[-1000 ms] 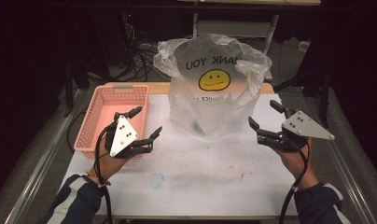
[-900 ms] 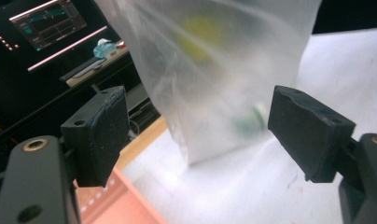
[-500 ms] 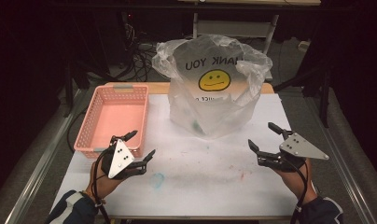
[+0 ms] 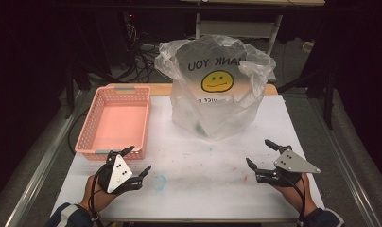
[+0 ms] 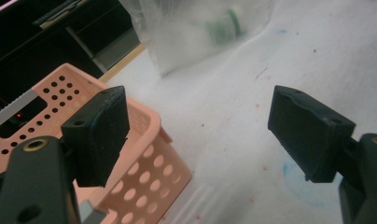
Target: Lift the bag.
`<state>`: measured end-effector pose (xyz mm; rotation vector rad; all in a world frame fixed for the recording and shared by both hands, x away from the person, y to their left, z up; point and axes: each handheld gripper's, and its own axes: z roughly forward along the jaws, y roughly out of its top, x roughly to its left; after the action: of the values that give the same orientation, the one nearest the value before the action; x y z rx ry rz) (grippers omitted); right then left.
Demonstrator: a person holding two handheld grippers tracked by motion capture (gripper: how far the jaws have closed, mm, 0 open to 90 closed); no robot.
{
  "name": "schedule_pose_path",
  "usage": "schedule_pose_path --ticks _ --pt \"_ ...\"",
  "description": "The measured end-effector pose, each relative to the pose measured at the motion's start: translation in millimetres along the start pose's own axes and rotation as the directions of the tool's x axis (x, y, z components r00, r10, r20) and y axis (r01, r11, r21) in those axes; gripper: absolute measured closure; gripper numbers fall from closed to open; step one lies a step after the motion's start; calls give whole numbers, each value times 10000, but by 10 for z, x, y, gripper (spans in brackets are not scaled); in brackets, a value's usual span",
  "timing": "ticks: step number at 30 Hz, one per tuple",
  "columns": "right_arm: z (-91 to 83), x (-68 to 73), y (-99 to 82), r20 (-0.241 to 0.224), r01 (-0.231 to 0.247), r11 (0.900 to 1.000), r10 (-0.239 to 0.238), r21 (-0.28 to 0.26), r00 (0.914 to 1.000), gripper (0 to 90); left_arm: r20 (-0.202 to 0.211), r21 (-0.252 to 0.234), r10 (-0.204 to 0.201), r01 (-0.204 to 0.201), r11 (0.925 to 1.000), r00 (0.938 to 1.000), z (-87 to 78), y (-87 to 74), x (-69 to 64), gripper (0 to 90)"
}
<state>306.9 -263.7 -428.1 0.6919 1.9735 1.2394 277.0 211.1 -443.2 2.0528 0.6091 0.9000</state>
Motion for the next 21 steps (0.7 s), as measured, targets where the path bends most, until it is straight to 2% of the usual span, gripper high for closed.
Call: schedule_pose_path --ticks 2,5,8,11,21 --pt "-3 31 -45 -103 -82 9999 83 89 9999 164 9 158 -98 98 9998 10000 -6 -51 4 201" --pt "-12 82 -103 -233 38 9999 -34 143 9997 165 67 468 -225 222 9987 9997 -5 -104 0 201" --pt "-26 118 -128 -163 116 9999 -114 110 9998 169 160 680 -77 66 9977 9998 -4 -132 -16 201" --pt "-27 143 -151 -374 131 9998 -124 164 9992 171 204 638 -237 224 9977 9995 -3 -128 1 201" --pt "-39 188 -124 -394 367 9992 -361 135 9986 171 241 628 -256 240 9977 9994 -17 -129 5 201"
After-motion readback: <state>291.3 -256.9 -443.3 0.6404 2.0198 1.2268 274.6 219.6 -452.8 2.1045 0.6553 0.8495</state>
